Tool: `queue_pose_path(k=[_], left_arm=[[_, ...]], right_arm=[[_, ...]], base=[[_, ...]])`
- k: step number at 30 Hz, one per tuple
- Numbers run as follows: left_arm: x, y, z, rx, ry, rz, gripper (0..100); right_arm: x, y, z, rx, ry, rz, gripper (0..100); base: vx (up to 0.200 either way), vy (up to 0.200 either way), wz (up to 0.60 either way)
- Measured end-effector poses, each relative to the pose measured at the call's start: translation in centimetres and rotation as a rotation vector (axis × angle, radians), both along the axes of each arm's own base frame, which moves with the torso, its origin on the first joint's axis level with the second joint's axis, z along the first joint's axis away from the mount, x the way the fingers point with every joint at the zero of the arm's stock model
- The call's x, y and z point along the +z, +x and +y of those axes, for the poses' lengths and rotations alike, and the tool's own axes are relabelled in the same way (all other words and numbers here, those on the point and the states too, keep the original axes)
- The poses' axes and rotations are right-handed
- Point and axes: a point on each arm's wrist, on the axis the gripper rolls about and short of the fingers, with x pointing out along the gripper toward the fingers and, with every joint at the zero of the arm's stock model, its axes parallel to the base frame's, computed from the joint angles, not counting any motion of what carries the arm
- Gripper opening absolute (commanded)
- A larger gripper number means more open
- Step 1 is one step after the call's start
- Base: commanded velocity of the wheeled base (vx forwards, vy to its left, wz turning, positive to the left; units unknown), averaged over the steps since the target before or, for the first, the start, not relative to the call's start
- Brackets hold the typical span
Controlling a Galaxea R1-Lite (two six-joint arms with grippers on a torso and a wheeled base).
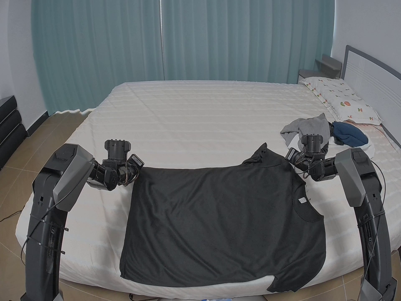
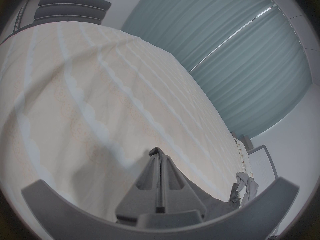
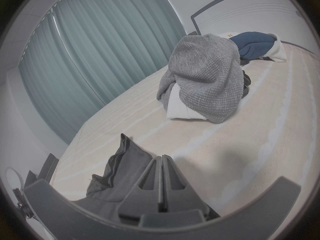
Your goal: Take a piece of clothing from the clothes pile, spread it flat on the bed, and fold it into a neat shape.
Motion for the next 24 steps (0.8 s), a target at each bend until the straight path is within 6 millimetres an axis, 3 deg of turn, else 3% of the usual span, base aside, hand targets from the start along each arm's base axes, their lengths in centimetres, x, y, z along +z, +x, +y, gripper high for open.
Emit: queue_pose_path(k=[9, 10, 24], left_arm=[[-0.02, 0.17, 0.52, 0.016, 0.0, -0.003, 0], [0.02, 0.22, 0.57, 0.017, 0.0, -0.006, 0], [-0.15, 0.29, 0.87, 0.025, -0.001, -0.002, 0]], right_arm=[[0.31, -0.07, 0.43, 0.004, 0.019, 0.006, 0], [0.24, -0.1, 0.52, 0.008, 0.02, 0.011, 100], [-0.65, -0.31, 0.73, 0.026, 0.005, 0.059, 100]], base=[[0.0, 0.0, 0.0], [0.0, 0.0, 0.0], [0.0, 0.0, 0.0]])
